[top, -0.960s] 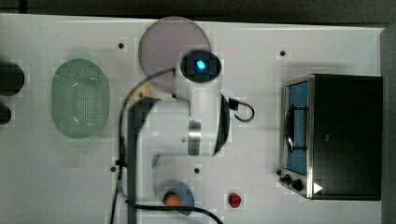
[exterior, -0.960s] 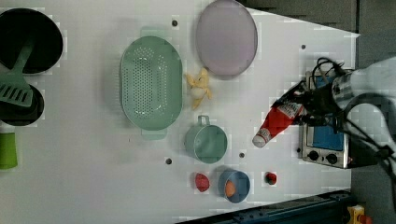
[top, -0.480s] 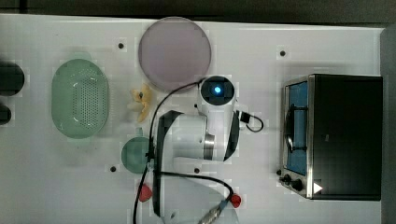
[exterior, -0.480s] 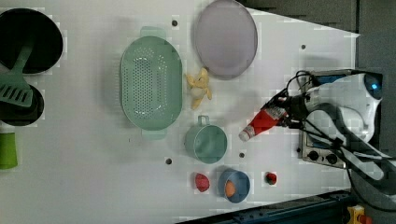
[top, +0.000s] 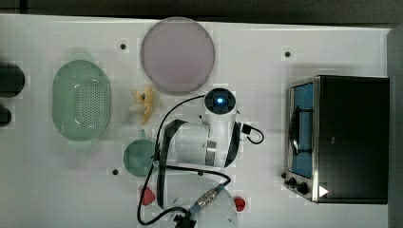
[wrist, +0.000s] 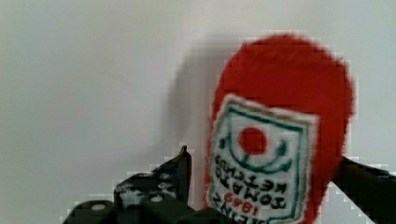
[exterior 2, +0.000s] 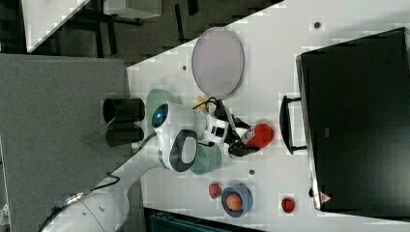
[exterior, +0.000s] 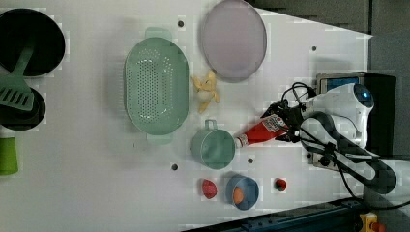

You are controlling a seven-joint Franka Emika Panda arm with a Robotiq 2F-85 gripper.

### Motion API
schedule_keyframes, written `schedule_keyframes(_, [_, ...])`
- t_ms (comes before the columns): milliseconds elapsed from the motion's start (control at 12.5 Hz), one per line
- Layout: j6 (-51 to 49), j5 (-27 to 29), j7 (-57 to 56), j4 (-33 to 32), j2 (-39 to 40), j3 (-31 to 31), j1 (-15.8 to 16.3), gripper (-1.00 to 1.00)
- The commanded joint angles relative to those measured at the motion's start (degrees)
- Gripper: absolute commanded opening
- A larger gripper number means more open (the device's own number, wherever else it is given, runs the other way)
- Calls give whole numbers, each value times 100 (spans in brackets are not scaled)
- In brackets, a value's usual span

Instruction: Pick Ketchup from oven and place it on table.

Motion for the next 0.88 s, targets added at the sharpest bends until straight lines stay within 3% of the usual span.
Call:
schedule_keyframes(80, [-154, -119, 247, 443, -1141, 62, 31, 100])
schedule_keyframes(480, [-2372, -135, 248, 1933, -2266, 65, 32, 100])
schedule_keyframes(880, [-4680, -353, 247, 3556, -2378, 27, 15, 100])
